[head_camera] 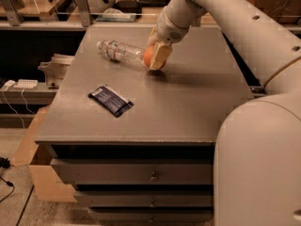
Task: Move orange near water bottle
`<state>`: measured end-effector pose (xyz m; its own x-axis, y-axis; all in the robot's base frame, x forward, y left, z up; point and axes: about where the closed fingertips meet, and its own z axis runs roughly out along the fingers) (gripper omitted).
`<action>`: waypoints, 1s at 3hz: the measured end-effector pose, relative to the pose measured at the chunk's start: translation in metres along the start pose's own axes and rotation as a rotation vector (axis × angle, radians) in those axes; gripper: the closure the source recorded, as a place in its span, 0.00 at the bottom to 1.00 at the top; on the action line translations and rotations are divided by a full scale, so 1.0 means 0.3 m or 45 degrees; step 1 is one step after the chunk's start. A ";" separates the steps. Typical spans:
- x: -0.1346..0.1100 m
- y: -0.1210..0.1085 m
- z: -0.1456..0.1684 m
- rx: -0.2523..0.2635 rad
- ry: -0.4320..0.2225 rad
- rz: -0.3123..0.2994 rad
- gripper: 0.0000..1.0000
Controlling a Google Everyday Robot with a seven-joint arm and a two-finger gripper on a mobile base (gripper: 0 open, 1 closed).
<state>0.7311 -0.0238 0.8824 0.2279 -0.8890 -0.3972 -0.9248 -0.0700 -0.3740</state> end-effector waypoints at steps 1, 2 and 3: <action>0.013 0.006 0.025 -0.021 -0.004 0.024 0.82; 0.021 0.011 0.041 -0.035 -0.004 0.038 0.59; 0.027 0.011 0.047 -0.039 -0.003 0.044 0.36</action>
Offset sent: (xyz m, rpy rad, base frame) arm 0.0025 -0.0048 -0.0130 0.0075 0.0448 -0.0242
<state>0.7342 -0.0249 0.8661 0.1966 -0.8900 -0.4113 -0.9409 -0.0533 -0.3345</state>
